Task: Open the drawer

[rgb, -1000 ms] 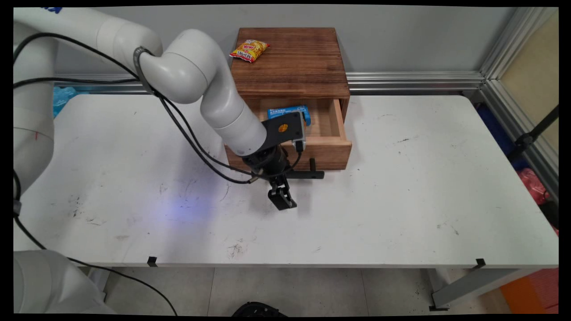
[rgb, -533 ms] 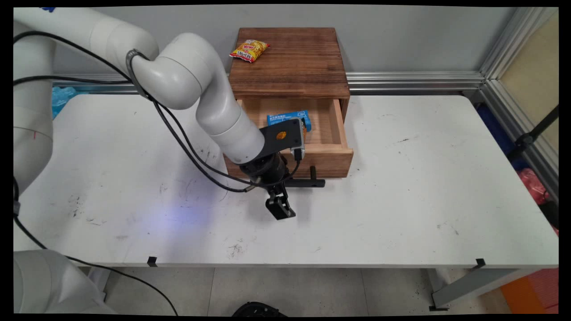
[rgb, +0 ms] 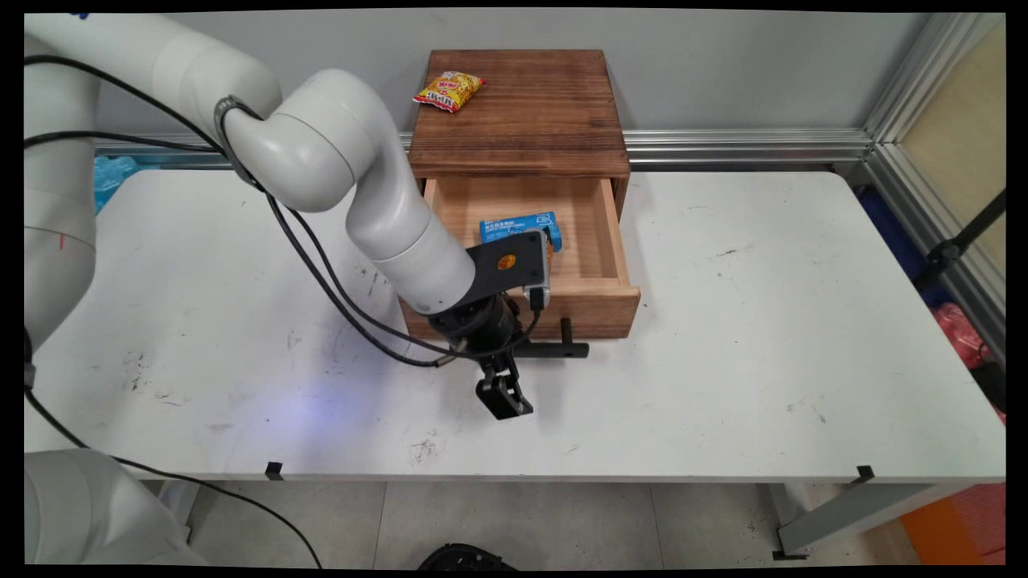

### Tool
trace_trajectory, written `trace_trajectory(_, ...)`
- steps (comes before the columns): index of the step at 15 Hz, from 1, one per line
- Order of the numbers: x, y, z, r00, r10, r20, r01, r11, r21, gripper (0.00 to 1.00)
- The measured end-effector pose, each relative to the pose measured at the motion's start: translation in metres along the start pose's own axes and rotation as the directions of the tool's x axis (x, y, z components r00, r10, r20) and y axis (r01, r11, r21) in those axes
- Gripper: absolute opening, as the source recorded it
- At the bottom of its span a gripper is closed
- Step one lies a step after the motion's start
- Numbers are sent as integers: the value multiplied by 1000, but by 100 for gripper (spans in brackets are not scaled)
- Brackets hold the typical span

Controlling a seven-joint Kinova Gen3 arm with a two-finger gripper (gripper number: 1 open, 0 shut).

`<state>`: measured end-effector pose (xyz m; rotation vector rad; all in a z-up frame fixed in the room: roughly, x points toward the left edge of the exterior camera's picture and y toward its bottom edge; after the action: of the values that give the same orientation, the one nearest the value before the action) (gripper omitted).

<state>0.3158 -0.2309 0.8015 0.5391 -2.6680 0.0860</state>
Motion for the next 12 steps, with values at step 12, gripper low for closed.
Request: trace_trajectory(12,1,33,-4,1000,16,-4,-16,999,-48,100)
